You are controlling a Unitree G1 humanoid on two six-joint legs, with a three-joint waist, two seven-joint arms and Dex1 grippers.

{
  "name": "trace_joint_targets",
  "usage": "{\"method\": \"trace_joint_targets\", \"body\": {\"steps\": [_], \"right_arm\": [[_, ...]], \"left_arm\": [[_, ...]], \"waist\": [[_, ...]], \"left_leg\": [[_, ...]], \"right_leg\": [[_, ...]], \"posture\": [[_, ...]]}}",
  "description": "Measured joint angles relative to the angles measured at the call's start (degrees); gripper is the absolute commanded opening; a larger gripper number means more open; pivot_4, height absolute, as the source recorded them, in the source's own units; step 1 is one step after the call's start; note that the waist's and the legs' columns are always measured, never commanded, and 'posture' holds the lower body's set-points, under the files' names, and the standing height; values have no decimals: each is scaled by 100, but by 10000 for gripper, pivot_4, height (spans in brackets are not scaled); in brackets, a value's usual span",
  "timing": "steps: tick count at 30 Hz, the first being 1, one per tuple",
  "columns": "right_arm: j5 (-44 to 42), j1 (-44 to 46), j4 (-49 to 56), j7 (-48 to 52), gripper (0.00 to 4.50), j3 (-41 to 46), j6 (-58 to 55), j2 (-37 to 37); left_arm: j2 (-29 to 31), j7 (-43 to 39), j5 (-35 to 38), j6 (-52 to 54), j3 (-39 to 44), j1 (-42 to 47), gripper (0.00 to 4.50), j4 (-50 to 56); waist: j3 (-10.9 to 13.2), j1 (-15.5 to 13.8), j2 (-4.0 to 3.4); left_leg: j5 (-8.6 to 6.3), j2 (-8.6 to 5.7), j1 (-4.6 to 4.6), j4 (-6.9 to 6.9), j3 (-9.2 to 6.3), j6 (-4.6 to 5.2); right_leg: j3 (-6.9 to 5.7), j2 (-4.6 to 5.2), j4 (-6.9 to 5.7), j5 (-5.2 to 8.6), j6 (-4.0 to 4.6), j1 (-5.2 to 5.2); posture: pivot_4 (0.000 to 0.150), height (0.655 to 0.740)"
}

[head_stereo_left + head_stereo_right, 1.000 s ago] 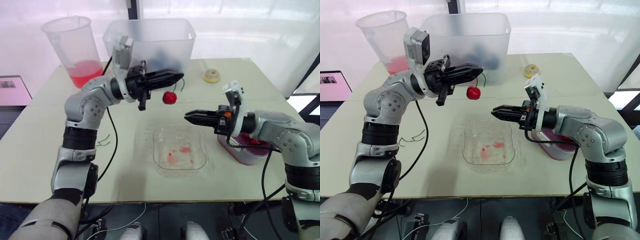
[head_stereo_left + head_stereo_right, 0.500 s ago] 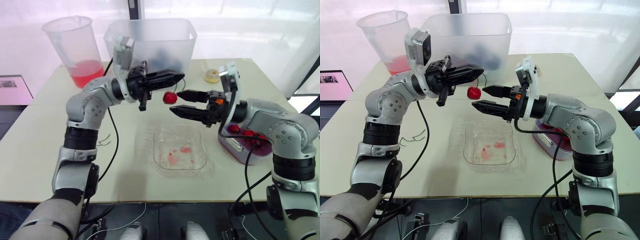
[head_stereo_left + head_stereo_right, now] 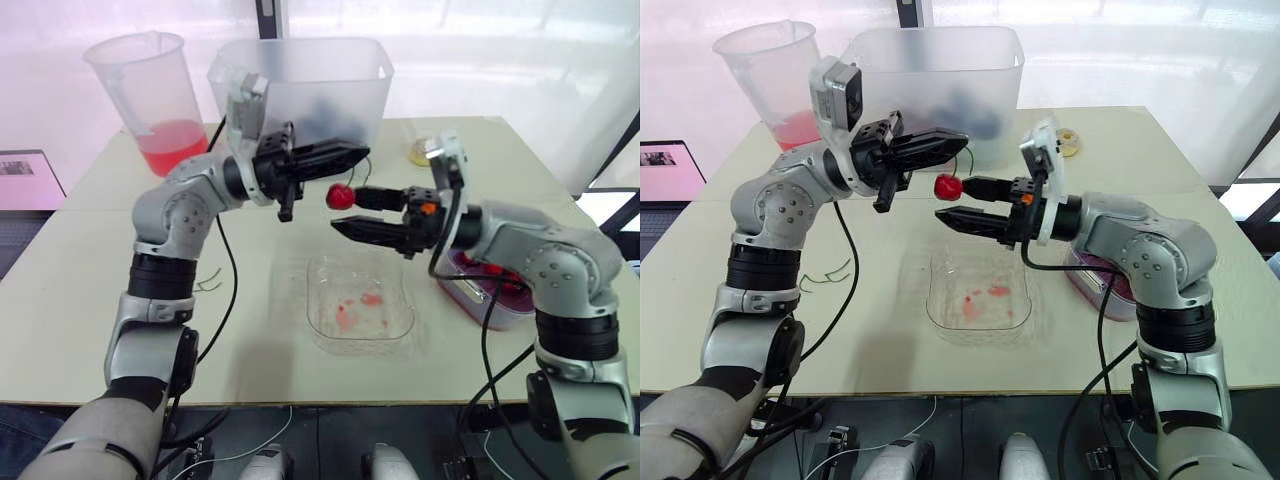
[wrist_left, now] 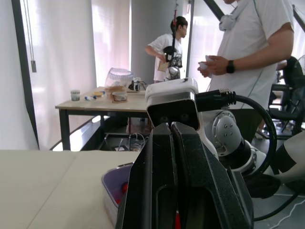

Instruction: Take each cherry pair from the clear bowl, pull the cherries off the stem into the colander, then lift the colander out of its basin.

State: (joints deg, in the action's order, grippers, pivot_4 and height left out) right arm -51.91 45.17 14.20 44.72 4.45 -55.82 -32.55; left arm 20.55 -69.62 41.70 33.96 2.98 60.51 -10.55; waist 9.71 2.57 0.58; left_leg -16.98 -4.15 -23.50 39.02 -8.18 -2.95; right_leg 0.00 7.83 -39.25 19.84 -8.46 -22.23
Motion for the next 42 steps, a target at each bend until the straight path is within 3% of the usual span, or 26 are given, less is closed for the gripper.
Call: {"method": "trace_joint_targets", "body": {"steps": [2, 4, 24, 29, 42], "right_arm": [[-3, 0, 0, -34, 32124, -12, -1, 17], [-3, 0, 0, -63, 22417, -19, -1, 41], [-250, 234, -4, -219, 22417, 42, -14, 121], [-240, 233, -66, -203, 6385, 38, -8, 123], [-2, 139, -62, 4, 6385, -124, 62, -48]], "left_arm": [[-3, 2, 0, 0, 0, 0, 0, 0], [-3, 2, 0, 1, 0, 0, 0, 0], [12, 1, -5, 15, 0, 0, 0, 1], [12, -11, -10, 15, -1, 1, 0, -6], [14, -34, -159, 15, -33, 0, 0, -82]], "waist": [[0, 1, 0], [0, 4, 0], [0, 2, 0], [0, 7, 0], [0, 2, 0]], "left_leg": [[0, 0, 0, 0, 0, 0], [0, 0, 0, 0, 0, 0], [0, 0, 0, 0, -1, 0], [0, 0, 0, 0, -1, 0], [0, -1, 0, 0, 1, 0]], "right_leg": [[0, 0, 0, 0, 0, 0], [0, 0, 0, 0, 0, 0], [0, 0, 0, 0, 0, -1], [0, 0, 0, 0, 0, -1], [0, 0, 0, 0, 0, 0]], "posture": [[1500, 7400], [1500, 7400], [1500, 7400], [1500, 7400], [1500, 7400]]}}
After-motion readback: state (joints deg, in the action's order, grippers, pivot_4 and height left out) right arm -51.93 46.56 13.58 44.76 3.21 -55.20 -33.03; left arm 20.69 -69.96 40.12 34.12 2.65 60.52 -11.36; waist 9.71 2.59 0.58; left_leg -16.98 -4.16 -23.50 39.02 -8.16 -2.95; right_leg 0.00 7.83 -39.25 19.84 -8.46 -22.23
